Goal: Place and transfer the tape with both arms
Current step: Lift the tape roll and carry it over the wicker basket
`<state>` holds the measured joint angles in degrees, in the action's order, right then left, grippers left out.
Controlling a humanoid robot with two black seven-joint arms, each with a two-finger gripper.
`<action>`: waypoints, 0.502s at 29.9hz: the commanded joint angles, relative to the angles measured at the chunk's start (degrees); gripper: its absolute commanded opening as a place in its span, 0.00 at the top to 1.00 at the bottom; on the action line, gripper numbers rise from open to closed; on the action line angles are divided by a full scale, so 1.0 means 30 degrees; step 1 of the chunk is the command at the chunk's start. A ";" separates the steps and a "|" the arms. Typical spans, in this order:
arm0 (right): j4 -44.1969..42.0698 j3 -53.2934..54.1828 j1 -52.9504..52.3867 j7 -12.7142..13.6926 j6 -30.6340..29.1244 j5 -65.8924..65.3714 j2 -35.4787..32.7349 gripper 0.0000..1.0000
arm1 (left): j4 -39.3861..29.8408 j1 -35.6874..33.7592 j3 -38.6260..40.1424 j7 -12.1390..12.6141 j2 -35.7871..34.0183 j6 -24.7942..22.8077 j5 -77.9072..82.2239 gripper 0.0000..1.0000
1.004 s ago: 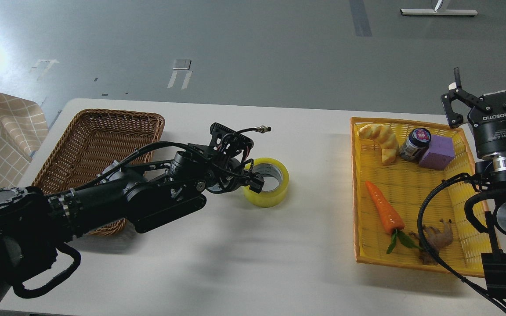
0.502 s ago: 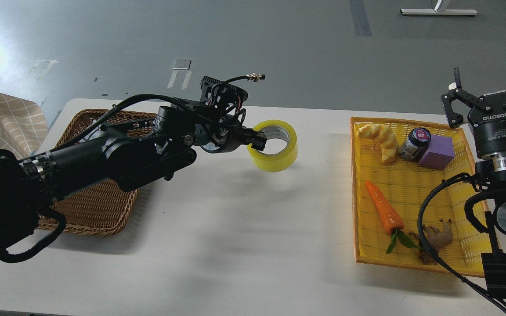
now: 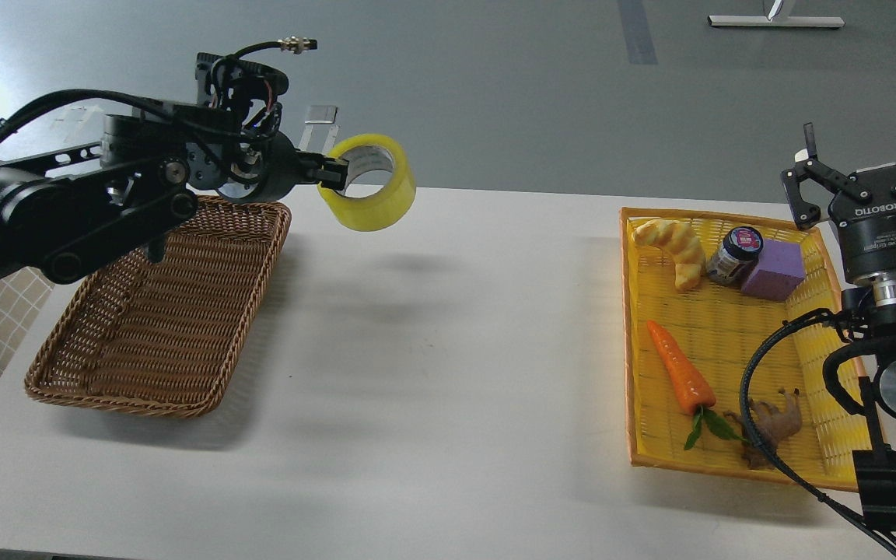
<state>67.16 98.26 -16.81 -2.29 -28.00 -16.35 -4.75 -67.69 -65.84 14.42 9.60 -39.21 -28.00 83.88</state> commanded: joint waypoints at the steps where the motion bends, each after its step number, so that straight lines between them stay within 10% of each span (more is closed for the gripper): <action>1: -0.0002 0.0002 0.0007 0.0001 0.0000 0.0000 0.0002 0.00 | -0.0084 -0.0171 -0.0031 -0.0504 -0.1195 0.0000 0.0020 1.00; 15: -0.0032 -0.0027 0.0007 0.0001 0.0000 0.0000 0.0031 0.00 | 0.0238 0.1437 -0.0382 -0.1004 -0.4450 0.0000 0.0312 1.00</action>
<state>67.07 98.25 -16.78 -2.29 -28.00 -16.35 -4.75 -67.15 -63.14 13.28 6.86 -51.35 -28.00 84.70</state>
